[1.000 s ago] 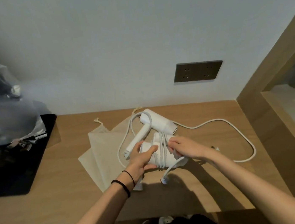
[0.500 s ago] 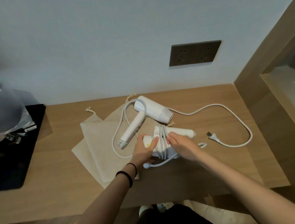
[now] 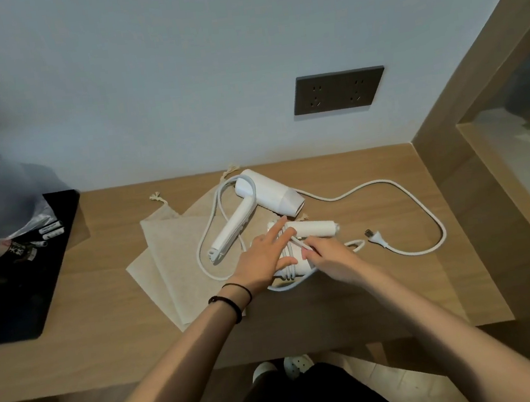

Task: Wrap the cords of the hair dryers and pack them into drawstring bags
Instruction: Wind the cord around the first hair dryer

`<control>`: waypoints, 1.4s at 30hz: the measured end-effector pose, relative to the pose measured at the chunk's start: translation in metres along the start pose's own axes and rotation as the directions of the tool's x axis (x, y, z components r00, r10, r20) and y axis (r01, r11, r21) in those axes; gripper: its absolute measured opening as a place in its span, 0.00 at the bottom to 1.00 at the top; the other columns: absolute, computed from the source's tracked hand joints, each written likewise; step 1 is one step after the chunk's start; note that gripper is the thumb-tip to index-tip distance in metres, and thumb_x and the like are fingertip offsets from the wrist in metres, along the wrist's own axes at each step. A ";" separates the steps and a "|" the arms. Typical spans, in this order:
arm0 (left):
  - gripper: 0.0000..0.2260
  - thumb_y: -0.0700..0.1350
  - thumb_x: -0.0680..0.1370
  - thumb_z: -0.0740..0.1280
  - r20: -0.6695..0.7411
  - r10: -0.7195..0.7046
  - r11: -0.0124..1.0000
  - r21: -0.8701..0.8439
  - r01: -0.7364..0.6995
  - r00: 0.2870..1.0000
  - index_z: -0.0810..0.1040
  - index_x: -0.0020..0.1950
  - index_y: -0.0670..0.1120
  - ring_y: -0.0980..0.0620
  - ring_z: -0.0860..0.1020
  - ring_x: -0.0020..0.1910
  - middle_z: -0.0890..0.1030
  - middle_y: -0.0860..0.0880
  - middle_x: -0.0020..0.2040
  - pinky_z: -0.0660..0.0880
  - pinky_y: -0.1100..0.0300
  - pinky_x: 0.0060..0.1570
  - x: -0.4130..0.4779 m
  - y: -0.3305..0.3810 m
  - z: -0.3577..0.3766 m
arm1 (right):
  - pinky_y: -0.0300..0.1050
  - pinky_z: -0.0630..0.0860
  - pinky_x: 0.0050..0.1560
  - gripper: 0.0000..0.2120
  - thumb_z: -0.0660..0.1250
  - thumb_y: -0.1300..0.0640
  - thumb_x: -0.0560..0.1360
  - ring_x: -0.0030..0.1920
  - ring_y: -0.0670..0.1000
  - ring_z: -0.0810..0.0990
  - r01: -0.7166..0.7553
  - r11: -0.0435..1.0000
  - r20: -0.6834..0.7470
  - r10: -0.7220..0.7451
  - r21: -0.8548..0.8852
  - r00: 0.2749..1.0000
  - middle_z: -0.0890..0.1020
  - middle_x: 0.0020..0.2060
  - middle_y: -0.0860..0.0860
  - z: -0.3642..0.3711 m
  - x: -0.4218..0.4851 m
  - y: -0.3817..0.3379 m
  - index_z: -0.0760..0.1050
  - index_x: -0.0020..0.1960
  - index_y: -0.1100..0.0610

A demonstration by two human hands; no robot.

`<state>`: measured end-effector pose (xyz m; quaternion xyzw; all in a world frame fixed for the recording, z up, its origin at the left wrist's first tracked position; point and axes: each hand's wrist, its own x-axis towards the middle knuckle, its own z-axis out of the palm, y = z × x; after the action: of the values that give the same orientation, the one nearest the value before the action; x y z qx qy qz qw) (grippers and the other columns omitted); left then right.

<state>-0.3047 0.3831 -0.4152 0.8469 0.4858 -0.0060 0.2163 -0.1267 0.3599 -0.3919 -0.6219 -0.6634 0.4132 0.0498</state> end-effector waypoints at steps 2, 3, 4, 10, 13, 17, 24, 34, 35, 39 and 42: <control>0.24 0.57 0.80 0.59 -0.002 -0.028 1.000 0.003 0.028 1.000 0.59 0.73 0.53 0.42 0.69 0.64 0.48 0.54 0.78 0.76 0.47 0.48 0.002 0.001 0.002 | 0.47 0.69 0.39 0.06 0.56 0.54 0.79 0.43 0.53 0.75 -0.010 0.996 0.010 0.011 -0.090 1.000 0.76 0.38 0.49 -0.007 -0.005 0.004 0.70 0.45 0.50; 0.23 0.57 0.80 0.58 -0.008 -0.036 0.999 -0.002 0.036 0.999 0.59 0.73 0.53 0.41 0.70 0.63 0.48 0.54 0.78 0.77 0.46 0.47 0.003 0.001 0.004 | 0.46 0.68 0.38 0.05 0.57 0.55 0.78 0.43 0.53 0.76 -0.015 0.991 0.001 0.015 -0.137 1.000 0.76 0.38 0.49 -0.011 -0.008 0.006 0.70 0.45 0.50; 0.23 0.57 0.80 0.58 -0.013 -0.046 0.999 -0.010 0.046 0.999 0.60 0.72 0.53 0.41 0.71 0.62 0.49 0.53 0.78 0.77 0.45 0.46 0.003 0.000 0.005 | 0.46 0.69 0.40 0.04 0.59 0.56 0.76 0.44 0.54 0.76 -0.019 0.982 -0.011 0.017 -0.188 1.000 0.77 0.39 0.49 -0.015 -0.012 0.008 0.70 0.44 0.49; 0.24 0.57 0.80 0.58 -0.023 -0.127 0.990 -0.058 0.125 0.992 0.60 0.73 0.50 0.40 0.72 0.62 0.50 0.51 0.79 0.75 0.44 0.52 0.004 0.001 0.008 | 0.47 0.74 0.48 0.23 0.65 0.72 0.67 0.54 0.52 0.73 -0.015 0.967 -0.009 0.014 -0.253 1.000 0.72 0.51 0.48 -0.030 -0.040 0.022 0.71 0.58 0.53; 0.23 0.55 0.80 0.58 -0.026 -0.145 0.980 -0.144 0.140 0.989 0.62 0.72 0.47 0.41 0.73 0.60 0.50 0.48 0.78 0.73 0.46 0.55 0.004 -0.004 0.009 | 0.45 0.70 0.64 0.30 0.62 0.78 0.66 0.69 0.50 0.65 0.027 0.976 -0.109 -0.051 -0.216 0.993 0.66 0.68 0.48 -0.027 -0.055 0.034 0.70 0.62 0.54; 0.20 0.54 0.80 0.59 -0.062 -0.151 0.966 -0.220 0.134 0.987 0.65 0.68 0.46 0.40 0.74 0.59 0.53 0.45 0.78 0.73 0.46 0.54 0.002 -0.007 0.014 | 0.43 0.62 0.72 0.27 0.57 0.81 0.66 0.72 0.50 0.63 -0.022 0.997 -0.331 -0.003 -0.072 0.944 0.66 0.72 0.50 -0.026 -0.085 0.052 0.74 0.55 0.55; 0.18 0.54 0.80 0.59 -0.135 -0.164 0.968 -0.214 0.133 0.977 0.66 0.65 0.45 0.39 0.74 0.56 0.57 0.42 0.75 0.75 0.45 0.48 0.001 -0.003 0.025 | 0.50 0.81 0.45 0.17 0.63 0.70 0.75 0.45 0.50 0.80 -0.252 0.964 -0.606 0.253 0.089 0.754 0.79 0.48 0.50 -0.010 -0.148 0.049 0.73 0.55 0.51; 0.18 0.50 0.79 0.63 -0.178 -0.135 0.963 -0.257 0.087 0.975 0.67 0.66 0.44 0.38 0.73 0.60 0.52 0.45 0.78 0.71 0.47 0.54 -0.015 0.009 0.023 | 0.45 0.75 0.47 0.14 0.63 0.67 0.73 0.44 0.50 0.78 -0.491 0.871 -0.356 0.468 0.029 0.809 0.78 0.40 0.47 0.043 -0.206 0.065 0.73 0.37 0.49; 0.18 0.49 0.79 0.65 -0.193 -0.110 0.966 -0.250 0.059 0.975 0.68 0.65 0.44 0.37 0.73 0.60 0.53 0.45 0.78 0.71 0.47 0.54 -0.017 0.010 0.024 | 0.45 0.75 0.48 0.12 0.63 0.66 0.74 0.45 0.50 0.78 -0.508 0.860 -0.314 0.495 0.045 0.810 0.79 0.41 0.48 0.049 -0.205 0.069 0.74 0.38 0.49; 0.19 0.47 0.76 0.69 -0.242 -0.025 0.980 -0.198 -0.024 0.970 0.69 0.64 0.44 0.37 0.73 0.61 0.55 0.43 0.77 0.69 0.47 0.59 -0.027 0.009 0.027 | 0.43 0.74 0.53 0.08 0.64 0.63 0.76 0.52 0.51 0.79 -0.480 0.861 -0.228 0.507 0.168 0.831 0.79 0.47 0.49 0.063 -0.192 0.076 0.75 0.44 0.51; 0.19 0.47 0.75 0.70 -0.253 -0.007 0.981 -0.187 -0.042 0.968 0.69 0.63 0.45 0.38 0.73 0.62 0.55 0.44 0.77 0.69 0.47 0.61 -0.029 0.008 0.028 | 0.44 0.73 0.59 0.09 0.63 0.62 0.76 0.58 0.52 0.76 -0.360 0.914 -0.286 0.402 0.189 0.870 0.78 0.53 0.49 0.065 -0.170 0.062 0.75 0.52 0.50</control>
<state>-0.3076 0.3452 -0.4311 0.8203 0.5003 0.1502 0.2330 -0.0785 0.1739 -0.3956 -0.7944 -0.4826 0.3509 0.1139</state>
